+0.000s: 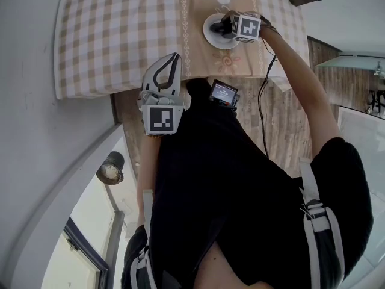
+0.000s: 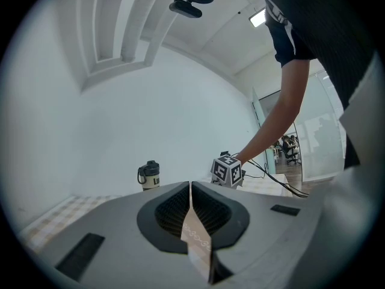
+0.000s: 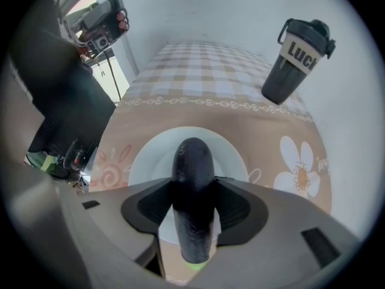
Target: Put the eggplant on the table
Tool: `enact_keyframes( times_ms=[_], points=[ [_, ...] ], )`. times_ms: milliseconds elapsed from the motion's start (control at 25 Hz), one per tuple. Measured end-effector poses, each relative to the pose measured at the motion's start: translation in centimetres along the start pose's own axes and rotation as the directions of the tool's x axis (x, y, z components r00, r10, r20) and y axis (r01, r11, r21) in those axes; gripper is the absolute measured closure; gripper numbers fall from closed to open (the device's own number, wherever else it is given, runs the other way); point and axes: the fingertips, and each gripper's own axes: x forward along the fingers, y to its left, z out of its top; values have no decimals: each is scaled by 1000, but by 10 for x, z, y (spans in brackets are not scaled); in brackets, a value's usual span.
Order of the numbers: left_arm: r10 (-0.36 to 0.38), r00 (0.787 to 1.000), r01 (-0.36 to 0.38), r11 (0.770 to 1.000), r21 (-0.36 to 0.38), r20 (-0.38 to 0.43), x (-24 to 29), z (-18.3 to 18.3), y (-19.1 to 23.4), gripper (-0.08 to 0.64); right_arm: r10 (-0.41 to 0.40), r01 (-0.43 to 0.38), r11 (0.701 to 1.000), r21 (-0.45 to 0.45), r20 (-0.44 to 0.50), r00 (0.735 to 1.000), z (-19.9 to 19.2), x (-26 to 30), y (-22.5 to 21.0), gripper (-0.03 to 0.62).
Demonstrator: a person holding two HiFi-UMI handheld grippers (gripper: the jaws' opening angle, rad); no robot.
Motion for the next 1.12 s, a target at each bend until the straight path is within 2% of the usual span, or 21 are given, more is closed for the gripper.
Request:
enact_keyframes(
  times_ms=[480, 1120],
  points=[
    [21, 1000, -21, 1000, -20, -3, -5, -4, 4, 546, 36, -36, 999, 34, -17, 999, -3, 2, 1, 389],
    [26, 999, -26, 1000, -3, -24, -9, -7, 10, 552, 63, -63, 997, 48, -10, 998, -4, 2, 2, 388]
  ],
)
